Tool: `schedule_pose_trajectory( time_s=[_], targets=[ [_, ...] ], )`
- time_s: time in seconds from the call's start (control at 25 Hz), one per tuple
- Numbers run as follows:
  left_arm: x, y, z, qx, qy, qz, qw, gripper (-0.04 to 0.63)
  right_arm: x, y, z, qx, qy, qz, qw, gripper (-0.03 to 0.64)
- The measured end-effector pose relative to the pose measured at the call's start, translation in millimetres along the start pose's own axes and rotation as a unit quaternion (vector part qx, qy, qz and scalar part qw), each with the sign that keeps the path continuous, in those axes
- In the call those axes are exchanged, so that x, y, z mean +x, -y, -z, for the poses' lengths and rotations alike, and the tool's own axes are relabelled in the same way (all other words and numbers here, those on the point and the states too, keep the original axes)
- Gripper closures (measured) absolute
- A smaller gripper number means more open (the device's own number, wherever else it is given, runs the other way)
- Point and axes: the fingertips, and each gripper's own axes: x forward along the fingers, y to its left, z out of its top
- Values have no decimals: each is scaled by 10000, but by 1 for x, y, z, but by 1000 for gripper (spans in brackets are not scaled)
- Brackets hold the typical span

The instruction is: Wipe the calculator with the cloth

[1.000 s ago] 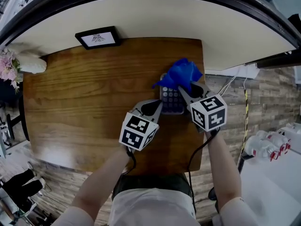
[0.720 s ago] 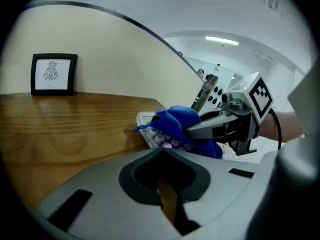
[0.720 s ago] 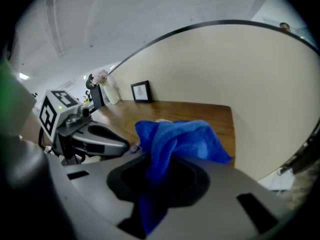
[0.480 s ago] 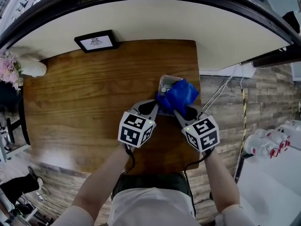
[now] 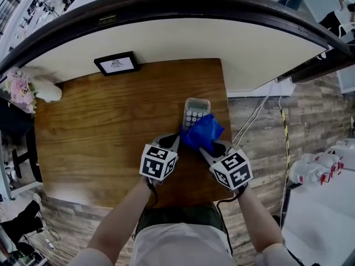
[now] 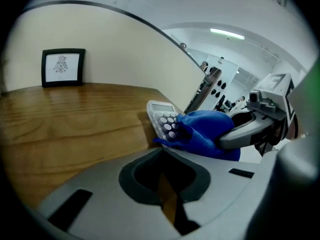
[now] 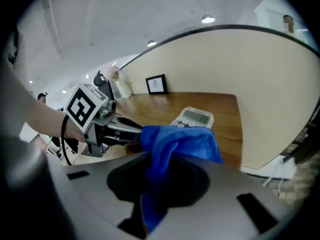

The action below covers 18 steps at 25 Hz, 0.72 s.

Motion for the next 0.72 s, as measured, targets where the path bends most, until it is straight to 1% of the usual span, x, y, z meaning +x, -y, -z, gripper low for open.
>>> schedule_pose_trajectory(
  time_s=[0.12,0.24,0.4,0.56,0.72],
  targets=[
    [-17,2,-3,194,45,-70,9998,594,-14,-8,-12,6,183,39,9998,535],
    [-43,9,-19,517,229,-160,9983,594,-35,-17,-27,-59,409,103,9991,535],
    [-82,20,-54,913,569,-283,9938,594,-68,-28,-56,-150,757,228,9968,535],
    [-121,30,-95,1099,1016,-364,9881,594,-102,-38,-92,-198,1244,387,9913,535],
    [-159,40,-135,1321,1461,-451,9794,594,-136,-49,-130,-313,1748,517,9828,535]
  ],
)
